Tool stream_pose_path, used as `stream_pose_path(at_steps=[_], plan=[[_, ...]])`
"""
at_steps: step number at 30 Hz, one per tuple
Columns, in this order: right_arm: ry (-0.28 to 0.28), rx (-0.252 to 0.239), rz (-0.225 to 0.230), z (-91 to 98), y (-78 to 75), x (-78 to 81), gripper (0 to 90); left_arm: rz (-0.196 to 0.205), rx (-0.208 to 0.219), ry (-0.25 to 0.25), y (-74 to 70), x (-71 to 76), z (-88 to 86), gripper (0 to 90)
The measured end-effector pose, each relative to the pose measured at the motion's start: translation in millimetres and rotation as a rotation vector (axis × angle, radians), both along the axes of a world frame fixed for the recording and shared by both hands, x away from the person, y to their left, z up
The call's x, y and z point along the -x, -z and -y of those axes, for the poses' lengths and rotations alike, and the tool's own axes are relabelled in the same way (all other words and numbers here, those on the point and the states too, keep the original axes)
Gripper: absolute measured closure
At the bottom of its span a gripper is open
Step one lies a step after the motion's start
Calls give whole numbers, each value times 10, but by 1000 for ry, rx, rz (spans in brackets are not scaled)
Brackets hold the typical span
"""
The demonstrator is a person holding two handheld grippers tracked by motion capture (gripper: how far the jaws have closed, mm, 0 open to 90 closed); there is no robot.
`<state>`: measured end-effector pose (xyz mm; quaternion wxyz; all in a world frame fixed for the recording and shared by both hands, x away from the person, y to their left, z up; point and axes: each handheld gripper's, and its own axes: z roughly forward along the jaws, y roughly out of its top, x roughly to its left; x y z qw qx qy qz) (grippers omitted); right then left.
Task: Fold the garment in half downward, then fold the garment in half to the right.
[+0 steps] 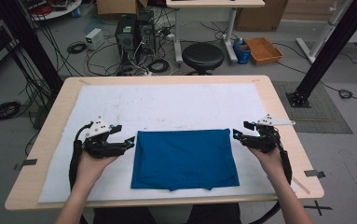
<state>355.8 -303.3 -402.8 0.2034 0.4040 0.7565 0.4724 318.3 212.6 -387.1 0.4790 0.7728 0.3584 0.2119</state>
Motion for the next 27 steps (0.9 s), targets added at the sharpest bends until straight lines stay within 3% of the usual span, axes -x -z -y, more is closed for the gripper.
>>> stream_pose_path(at_steps=[21, 27], plan=[[19, -23, 12, 10, -49, -18, 355, -6, -18, 19, -8, 58, 64, 299], [14, -25, 17, -38, -69, -44, 352, -68, -20, 15, 22, 185, 72, 330]])
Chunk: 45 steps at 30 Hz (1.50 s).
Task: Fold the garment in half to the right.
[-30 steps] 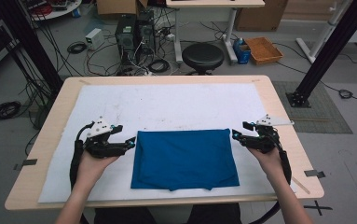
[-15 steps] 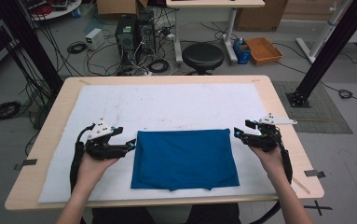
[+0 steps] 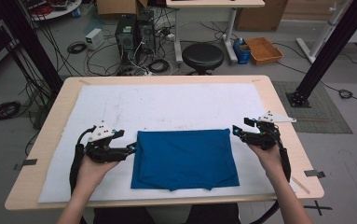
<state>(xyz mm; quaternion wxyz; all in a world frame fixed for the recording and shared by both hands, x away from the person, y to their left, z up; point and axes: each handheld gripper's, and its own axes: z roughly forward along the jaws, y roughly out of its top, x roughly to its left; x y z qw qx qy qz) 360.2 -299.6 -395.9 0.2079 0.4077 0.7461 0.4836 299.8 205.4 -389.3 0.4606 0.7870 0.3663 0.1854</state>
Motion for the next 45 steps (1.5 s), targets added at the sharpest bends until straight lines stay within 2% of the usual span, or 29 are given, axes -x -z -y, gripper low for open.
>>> stream_pose_path(at_steps=[2, 7, 9, 12, 14, 18, 20, 25, 29, 32, 35, 38, 42, 45], plan=[[0, -1, -4, -17, -5, -1, 352, -21, 31, -18, 28, 89, -17, 361], [-2, 4, 5, -44, -15, 10, 353, -84, 91, -72, 128, 336, -104, 363], [-1, 3, 5, -47, -14, 11, 353, -119, 129, -97, 191, 422, -145, 365], [-4, 5, 8, -55, -11, 8, 353, -162, 156, -131, 306, 523, -186, 369], [-5, 6, 6, -62, -13, 16, 353, -188, 169, -147, 388, 583, -186, 369], [-11, 10, 8, -75, -7, 36, 353, -229, 224, -179, 522, 694, -150, 371], [-15, 13, 8, -79, 3, 46, 353, -234, 237, -189, 564, 739, -106, 371], [-16, 18, 14, -89, 11, 57, 353, -214, 210, -184, 588, 763, 25, 377], [-25, 19, 16, -122, 9, 60, 353, -227, 186, -187, 615, 733, 149, 412], [-27, 22, 13, -156, 9, 61, 353, -229, 158, -216, 640, 714, 213, 436], [-34, 25, 14, -188, 8, 63, 353, -205, 145, -231, 648, 707, 253, 473], [-41, 31, 13, -217, 10, 67, 353, -200, 127, -249, 666, 716, 292, 481], [-49, 30, 11, -253, 13, 67, 353, -189, 117, -274, 668, 738, 332, 487], [-56, 33, 14, -279, 13, 63, 353, -187, 122, -272, 670, 744, 363, 487]])
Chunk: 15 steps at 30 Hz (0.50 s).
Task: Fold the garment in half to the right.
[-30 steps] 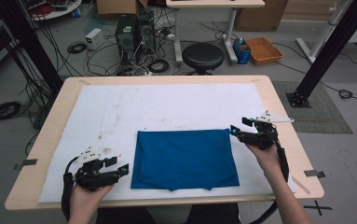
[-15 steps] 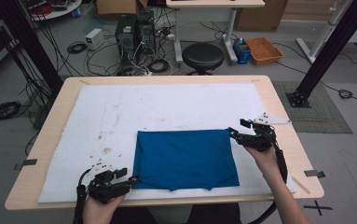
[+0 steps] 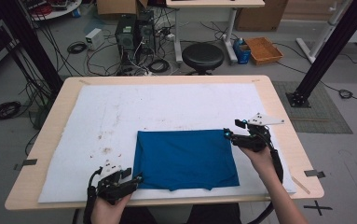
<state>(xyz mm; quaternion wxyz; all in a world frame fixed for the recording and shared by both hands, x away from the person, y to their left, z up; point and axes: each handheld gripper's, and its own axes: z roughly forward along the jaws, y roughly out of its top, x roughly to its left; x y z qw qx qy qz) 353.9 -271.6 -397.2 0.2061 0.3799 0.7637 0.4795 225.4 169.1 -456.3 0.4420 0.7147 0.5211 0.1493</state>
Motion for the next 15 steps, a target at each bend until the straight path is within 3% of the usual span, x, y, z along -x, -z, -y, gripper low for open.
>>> stream_pose_path(at_steps=[5, 15], plan=[[-8, 8, -1, -44, 6, 4, 353, -1, 19, 6, 3, 5, 9, 486], [-26, 7, 10, -177, -34, -15, 353, 17, -19, -23, 9, 24, 76, 512]])
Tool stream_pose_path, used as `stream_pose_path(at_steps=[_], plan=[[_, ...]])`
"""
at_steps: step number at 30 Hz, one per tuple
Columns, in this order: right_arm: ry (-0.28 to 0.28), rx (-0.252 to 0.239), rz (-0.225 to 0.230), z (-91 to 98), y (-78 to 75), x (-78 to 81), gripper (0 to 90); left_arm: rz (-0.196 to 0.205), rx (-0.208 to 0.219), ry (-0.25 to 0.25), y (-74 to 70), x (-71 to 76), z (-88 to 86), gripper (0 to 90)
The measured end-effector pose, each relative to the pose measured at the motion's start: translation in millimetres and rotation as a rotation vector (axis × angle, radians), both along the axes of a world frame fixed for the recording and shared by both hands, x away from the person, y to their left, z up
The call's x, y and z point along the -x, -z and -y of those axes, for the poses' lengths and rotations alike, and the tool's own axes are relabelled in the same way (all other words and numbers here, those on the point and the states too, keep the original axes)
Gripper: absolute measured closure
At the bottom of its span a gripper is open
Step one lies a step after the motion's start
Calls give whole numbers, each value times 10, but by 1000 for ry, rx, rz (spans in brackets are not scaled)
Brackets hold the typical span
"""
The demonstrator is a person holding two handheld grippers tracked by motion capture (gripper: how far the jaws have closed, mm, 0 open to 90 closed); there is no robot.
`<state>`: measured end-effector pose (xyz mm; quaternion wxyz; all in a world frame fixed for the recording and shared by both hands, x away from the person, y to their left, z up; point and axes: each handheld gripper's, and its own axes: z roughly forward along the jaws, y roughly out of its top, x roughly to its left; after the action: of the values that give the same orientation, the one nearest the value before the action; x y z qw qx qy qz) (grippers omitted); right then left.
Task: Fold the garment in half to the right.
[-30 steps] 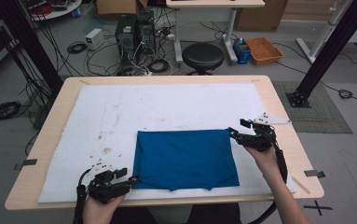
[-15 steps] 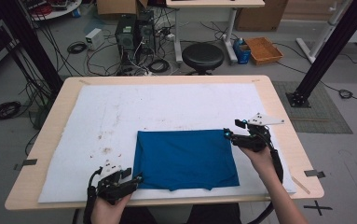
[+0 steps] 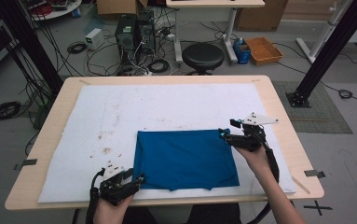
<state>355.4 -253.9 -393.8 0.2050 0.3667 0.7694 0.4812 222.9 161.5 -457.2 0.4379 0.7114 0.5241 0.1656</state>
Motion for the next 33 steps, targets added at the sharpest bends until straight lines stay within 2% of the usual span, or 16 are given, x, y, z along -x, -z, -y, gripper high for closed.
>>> stream_pose_path(at_steps=[4, 9, 12, 17, 21, 24, 31, 33], plan=[[-31, 7, 4, -171, -46, -28, 354, 11, -38, -16, 0, 7, 28, 589], [-77, 12, 9, -450, -94, -71, 360, 16, -46, -14, 4, 13, 37, 650], [-103, 3, 7, -631, -112, -109, 368, 13, -37, -10, 3, 10, 26, 657], [-147, 26, 0, -943, -123, -189, 377, 13, -38, -6, 5, 11, 23, 679], [-175, 25, -13, -1159, -126, -256, 388, 12, -28, -5, 7, 6, 17, 692], [-185, 32, -23, -1329, -119, -295, 394, 5, -10, -2, 8, -1, 10, 708], [-201, 52, -36, -1726, -48, -375, 436, 4, -16, 13, 7, -4, -4, 719], [-190, 56, -47, -1824, -7, -403, 442, 2, -14, 15, 6, -2, -10, 722]])
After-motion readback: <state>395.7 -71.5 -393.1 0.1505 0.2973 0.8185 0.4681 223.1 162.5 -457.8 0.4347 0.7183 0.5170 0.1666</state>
